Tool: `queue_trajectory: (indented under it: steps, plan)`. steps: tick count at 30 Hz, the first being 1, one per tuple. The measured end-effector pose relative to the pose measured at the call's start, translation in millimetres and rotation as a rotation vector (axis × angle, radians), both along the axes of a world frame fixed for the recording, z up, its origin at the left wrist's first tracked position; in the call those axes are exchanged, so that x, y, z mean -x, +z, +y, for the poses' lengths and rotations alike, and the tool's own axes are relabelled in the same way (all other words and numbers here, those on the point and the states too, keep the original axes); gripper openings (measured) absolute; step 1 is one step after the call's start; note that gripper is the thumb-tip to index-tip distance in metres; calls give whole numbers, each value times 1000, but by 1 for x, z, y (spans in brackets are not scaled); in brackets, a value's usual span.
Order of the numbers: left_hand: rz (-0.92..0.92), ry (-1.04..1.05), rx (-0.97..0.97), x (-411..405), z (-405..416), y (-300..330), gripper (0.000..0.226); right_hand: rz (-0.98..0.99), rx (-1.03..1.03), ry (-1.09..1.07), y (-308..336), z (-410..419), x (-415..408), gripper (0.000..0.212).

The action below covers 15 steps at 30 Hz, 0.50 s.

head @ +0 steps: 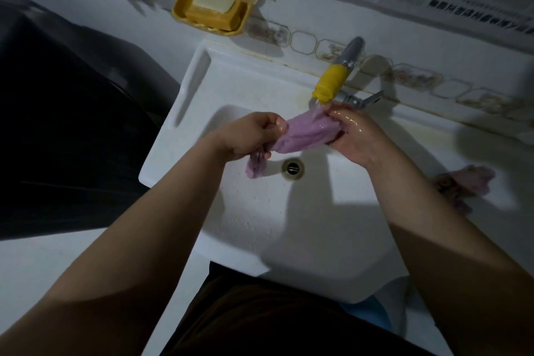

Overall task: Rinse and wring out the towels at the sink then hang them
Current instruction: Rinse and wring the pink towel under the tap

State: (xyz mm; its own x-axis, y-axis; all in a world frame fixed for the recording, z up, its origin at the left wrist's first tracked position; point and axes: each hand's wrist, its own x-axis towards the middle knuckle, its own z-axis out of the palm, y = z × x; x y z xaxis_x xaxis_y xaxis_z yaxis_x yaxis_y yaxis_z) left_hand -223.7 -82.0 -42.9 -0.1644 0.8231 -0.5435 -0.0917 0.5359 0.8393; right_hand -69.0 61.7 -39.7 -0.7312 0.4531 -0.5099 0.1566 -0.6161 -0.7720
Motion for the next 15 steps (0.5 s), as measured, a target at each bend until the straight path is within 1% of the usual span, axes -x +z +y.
queue_trajectory:
  steps: [2,3,6,8,10,12,13,14,15]
  plan:
    - [42,-122,-16,3,-2,1,6,-7,-21,16,1,-1,3,19]
    - [45,-142,-19,3,-2,1,10,-24,-37,28,1,-3,5,17]
    - [52,-130,-33,0,0,3,28,-84,-68,41,2,-9,11,21]
    - [123,-136,-22,-3,2,0,33,-108,-47,29,0,-11,16,14]
    - [246,-162,-31,-6,4,-3,36,-101,31,8,-2,-10,19,19]
    - [347,-169,-40,-7,4,-7,39,-103,81,-50,-3,-11,23,13]
    - [348,-158,-38,-7,3,-8,40,-116,46,-62,-5,-12,23,13]
    - [275,-128,-38,-7,0,-10,40,-155,-59,-64,-7,-12,24,14]
    - [140,-69,-39,-7,-3,-12,38,-249,-254,-62,-10,-12,24,13]
